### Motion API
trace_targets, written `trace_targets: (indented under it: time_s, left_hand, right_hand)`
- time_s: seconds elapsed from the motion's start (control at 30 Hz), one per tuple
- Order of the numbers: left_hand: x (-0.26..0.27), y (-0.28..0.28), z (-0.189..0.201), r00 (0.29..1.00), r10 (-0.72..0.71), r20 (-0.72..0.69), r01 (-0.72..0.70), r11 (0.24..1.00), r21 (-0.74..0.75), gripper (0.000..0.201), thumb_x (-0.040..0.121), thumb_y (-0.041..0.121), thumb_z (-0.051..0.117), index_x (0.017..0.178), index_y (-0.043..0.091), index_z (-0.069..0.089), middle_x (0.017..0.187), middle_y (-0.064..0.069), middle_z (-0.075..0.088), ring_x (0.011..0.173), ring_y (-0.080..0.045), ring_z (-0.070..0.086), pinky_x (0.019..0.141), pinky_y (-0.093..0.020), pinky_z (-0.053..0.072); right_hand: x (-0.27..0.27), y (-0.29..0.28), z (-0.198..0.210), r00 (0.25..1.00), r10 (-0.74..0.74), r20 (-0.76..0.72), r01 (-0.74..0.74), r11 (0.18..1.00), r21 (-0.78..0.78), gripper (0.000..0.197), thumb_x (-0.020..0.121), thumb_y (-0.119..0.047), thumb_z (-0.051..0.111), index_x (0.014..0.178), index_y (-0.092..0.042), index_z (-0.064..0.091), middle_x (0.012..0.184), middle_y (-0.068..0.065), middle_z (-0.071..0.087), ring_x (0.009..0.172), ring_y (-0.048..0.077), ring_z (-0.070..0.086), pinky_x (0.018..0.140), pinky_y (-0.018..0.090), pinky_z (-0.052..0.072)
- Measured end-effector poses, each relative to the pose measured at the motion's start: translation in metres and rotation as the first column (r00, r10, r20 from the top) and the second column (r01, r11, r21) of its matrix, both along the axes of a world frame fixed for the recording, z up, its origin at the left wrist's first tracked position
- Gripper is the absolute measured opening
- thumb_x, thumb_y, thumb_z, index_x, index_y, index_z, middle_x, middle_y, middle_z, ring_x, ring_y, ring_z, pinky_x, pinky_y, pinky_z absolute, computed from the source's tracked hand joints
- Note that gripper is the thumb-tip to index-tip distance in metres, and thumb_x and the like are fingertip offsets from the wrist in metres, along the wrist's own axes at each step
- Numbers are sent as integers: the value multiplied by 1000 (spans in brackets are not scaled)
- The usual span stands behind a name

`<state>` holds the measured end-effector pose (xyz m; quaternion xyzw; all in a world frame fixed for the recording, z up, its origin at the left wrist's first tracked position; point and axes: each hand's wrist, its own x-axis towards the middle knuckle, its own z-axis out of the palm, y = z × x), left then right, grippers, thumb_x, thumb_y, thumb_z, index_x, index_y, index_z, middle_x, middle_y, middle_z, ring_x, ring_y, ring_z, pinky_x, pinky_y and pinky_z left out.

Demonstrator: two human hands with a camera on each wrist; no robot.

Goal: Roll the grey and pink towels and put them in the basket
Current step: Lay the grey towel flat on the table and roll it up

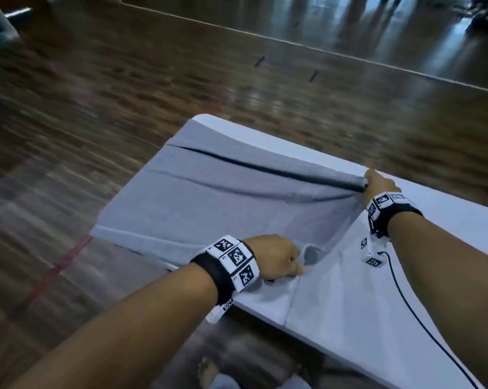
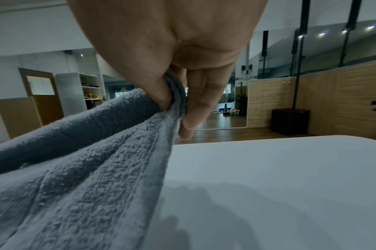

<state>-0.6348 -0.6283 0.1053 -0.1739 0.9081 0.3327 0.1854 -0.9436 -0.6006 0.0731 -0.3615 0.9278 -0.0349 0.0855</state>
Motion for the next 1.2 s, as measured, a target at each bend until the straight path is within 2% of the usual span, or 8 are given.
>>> trace_targets:
  time_s: [0.13, 0.3, 0.4, 0.5, 0.57, 0.7, 0.9, 1.2]
  left_hand:
    - [-51, 46, -5, 992, -108, 59, 108, 994, 18, 38, 96, 45, 51, 70, 18, 59, 62, 4, 57, 66, -18, 58, 64, -32, 44]
    - [-136, 126, -22, 958, -267, 105, 260, 963, 71, 43, 97, 46, 50, 68, 15, 54, 67, -2, 55, 63, -18, 52, 63, -32, 40]
    - [-184, 172, -30, 901, -427, 79, 393, 880, 267, 38, 93, 56, 52, 99, 21, 66, 98, 3, 66, 90, -17, 60, 86, -34, 46]
    - [-218, 194, -37, 854, -507, 119, 450, 833, 322, 57, 88, 70, 46, 133, 34, 52, 140, 8, 50, 130, -19, 43, 110, -38, 29]
    - [-229, 191, -42, 868, -475, 145, 420, 858, 295, 61, 89, 70, 44, 137, 34, 50, 148, 5, 43, 136, -20, 38, 115, -38, 25]
    - [-225, 140, -42, 934, -320, 160, 278, 930, 241, 50, 93, 62, 46, 129, 30, 57, 137, 4, 55, 124, -18, 49, 109, -35, 34]
    - [-183, 4, -48, 973, -88, 212, 87, 996, 11, 40, 97, 48, 49, 129, 25, 58, 133, 0, 59, 120, -21, 54, 106, -32, 38]
    - [-91, -248, -86, 933, 352, 74, -337, 927, -162, 23, 95, 35, 54, 112, 22, 62, 121, -8, 60, 111, -29, 56, 97, -39, 44]
  right_hand:
    - [-52, 56, -9, 999, -35, -4, 35, 999, 16, 12, 85, -9, 39, 79, -19, 36, 84, 19, 51, 75, 36, 52, 69, 42, 45]
    - [-123, 133, -15, 991, -131, 27, 129, 990, 58, 10, 86, -11, 42, 91, -18, 46, 98, 24, 56, 85, 41, 55, 76, 43, 47]
    - [-164, 178, -22, 974, -225, 6, 224, 970, 100, 23, 86, -9, 51, 109, -10, 47, 115, 28, 53, 103, 47, 54, 89, 51, 46]
    - [-191, 209, -30, 941, -339, -9, 333, 921, 202, 53, 86, -16, 60, 131, -6, 35, 135, 23, 37, 124, 47, 39, 101, 59, 34]
    - [-202, 220, -38, 930, -366, -5, 357, 904, 234, 56, 90, -27, 56, 136, -6, 32, 139, 21, 32, 128, 45, 34, 103, 59, 30]
    - [-203, 205, -57, 965, -260, 33, 249, 947, 203, 44, 94, -29, 44, 131, -6, 38, 134, 21, 37, 123, 45, 40, 99, 56, 34]
    - [-145, 104, -69, 991, -64, 114, 51, 992, 113, 34, 87, -28, 48, 117, -12, 47, 121, 16, 47, 106, 42, 54, 86, 48, 44]
    - [-58, -92, -85, 977, 90, 194, -88, 996, -19, 25, 88, -24, 52, 110, -14, 48, 120, 12, 49, 105, 37, 53, 87, 43, 44]
